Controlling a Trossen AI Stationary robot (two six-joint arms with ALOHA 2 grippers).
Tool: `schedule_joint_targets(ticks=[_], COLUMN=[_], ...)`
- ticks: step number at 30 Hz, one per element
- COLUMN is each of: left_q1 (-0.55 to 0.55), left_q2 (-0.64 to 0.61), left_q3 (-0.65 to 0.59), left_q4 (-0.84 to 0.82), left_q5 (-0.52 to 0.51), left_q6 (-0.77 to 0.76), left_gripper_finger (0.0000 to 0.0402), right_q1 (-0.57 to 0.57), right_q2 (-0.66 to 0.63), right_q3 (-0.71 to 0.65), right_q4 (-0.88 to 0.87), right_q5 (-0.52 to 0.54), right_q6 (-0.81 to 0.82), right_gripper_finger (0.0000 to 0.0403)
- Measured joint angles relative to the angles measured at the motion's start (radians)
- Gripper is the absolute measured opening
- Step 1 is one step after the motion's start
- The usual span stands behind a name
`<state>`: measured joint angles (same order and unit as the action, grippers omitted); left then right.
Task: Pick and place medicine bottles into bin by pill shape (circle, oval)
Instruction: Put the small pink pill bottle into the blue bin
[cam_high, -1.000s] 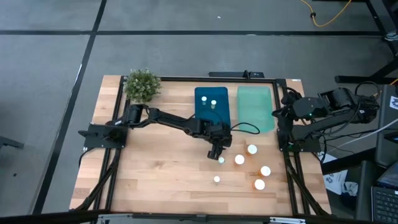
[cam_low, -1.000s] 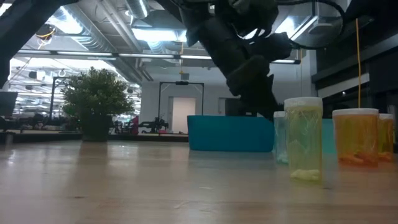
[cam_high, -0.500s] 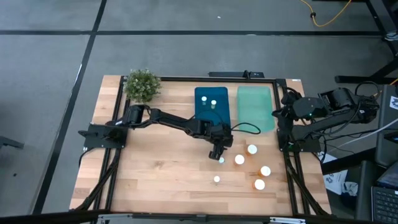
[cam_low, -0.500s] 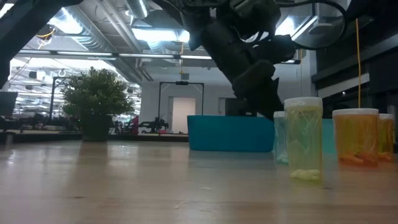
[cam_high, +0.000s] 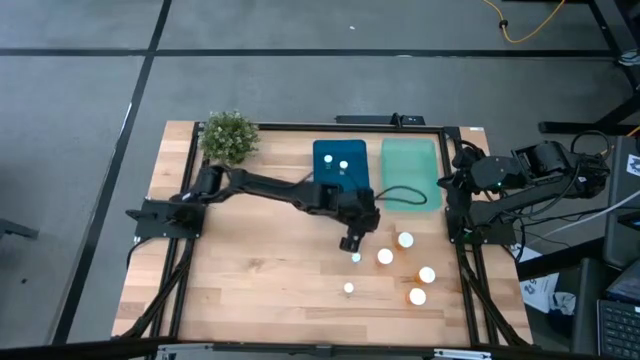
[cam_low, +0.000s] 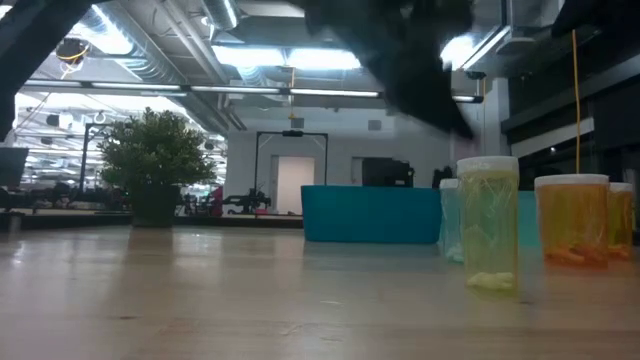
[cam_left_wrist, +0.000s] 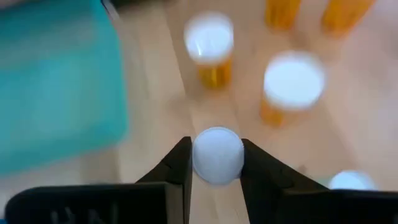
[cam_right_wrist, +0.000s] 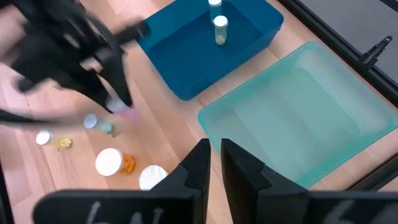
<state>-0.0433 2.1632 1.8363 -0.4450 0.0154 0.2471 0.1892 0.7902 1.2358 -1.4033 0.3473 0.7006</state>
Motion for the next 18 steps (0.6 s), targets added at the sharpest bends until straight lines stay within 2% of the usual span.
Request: schedule_joint_targets(ticks=[4,8,13,18], left_q1=[0.011,0.077,0.198,0.293], left_q2=[-0.087,-0.16,-0.166,-0.148], left_q3=[0.03,0.032,0.013,-0.088], left_q4=[-0.084,-0.119,-0.121,-0.065], left_q5=[-0.051,-0.071,0.042,0.066], left_q6=[0.074,0.152,0.148,0.101], left_gripper_finger=[0.0087,0.0089,0.009,0.0091], right_q1=[0.0,0.0,0.0,0.0], right_q2=[0.0,0.0,0.0,0.0], right_q3=[0.0,0.0,0.0,0.0], right_q4=[0.0,0.0,0.0,-0.001], right_q5=[0.0,0.002,0.003,0.003], right_q6=[0.001,0.0,-0.001,-0.004], right_gripper_finger=[0.0042,0.0042,0.0042,0.0042])
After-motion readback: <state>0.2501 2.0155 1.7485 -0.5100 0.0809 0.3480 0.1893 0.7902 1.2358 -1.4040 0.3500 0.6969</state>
